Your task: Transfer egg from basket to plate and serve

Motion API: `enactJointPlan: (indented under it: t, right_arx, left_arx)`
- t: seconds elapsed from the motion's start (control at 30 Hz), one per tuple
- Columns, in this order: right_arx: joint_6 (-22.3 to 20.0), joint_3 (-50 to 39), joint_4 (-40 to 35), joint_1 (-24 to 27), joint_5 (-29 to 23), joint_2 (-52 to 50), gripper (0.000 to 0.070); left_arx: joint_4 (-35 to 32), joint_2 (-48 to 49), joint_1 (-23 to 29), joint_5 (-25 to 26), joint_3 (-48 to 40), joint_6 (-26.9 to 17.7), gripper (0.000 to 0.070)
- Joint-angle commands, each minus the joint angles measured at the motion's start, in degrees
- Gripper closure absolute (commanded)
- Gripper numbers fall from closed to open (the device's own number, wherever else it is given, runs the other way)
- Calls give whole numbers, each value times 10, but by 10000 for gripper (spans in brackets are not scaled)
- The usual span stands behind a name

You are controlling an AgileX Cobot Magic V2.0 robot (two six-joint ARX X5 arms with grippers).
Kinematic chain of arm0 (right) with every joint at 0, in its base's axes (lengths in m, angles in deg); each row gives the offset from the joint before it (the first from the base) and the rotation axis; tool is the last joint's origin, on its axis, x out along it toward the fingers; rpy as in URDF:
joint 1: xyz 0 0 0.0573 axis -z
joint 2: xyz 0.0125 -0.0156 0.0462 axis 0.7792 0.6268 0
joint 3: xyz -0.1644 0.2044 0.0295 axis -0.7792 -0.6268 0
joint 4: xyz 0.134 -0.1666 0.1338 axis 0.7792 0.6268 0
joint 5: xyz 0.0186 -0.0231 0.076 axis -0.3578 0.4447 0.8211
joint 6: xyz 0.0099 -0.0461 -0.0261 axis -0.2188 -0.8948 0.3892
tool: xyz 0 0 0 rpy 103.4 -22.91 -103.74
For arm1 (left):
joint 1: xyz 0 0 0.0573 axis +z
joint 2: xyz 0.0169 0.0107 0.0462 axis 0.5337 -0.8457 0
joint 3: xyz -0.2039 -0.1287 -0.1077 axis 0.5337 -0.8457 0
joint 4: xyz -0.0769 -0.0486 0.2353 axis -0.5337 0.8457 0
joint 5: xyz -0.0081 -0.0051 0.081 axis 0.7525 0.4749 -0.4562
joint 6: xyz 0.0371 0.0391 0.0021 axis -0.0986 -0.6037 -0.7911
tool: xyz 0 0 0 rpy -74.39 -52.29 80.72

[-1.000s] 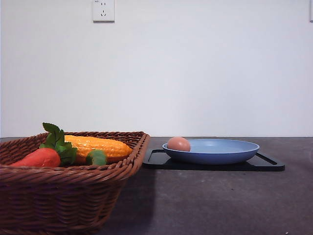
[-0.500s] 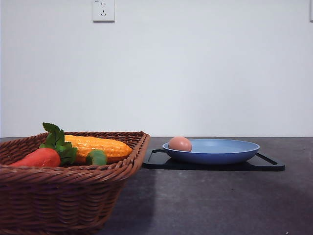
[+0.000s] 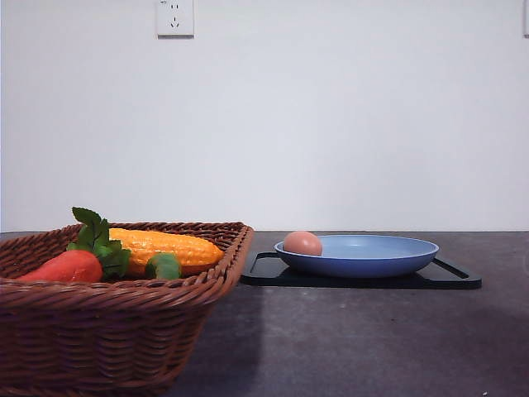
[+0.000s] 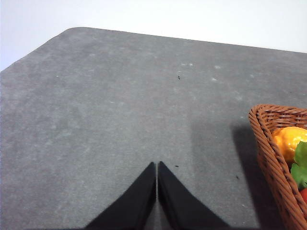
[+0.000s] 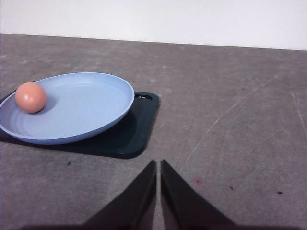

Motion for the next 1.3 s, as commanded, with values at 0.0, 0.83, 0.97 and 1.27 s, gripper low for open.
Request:
enactJointPlan:
  t: [0.0,0.83,0.97,1.27]
  right_arx:
    - [10,-4,-6,1,-1,0,700]
    - [10,-4,-9,1,-5,0,700]
    - [10,-4,-9,1,-5,0,700]
    - [10,-4,-9,1,-5,0,700]
  left_arx:
    - [17,1,0,2,-8,5,700]
    - [17,1,0,2,-8,5,700]
    - [17,1,0,2,-8,5,700]
    - [17,1,0,2,-8,5,700]
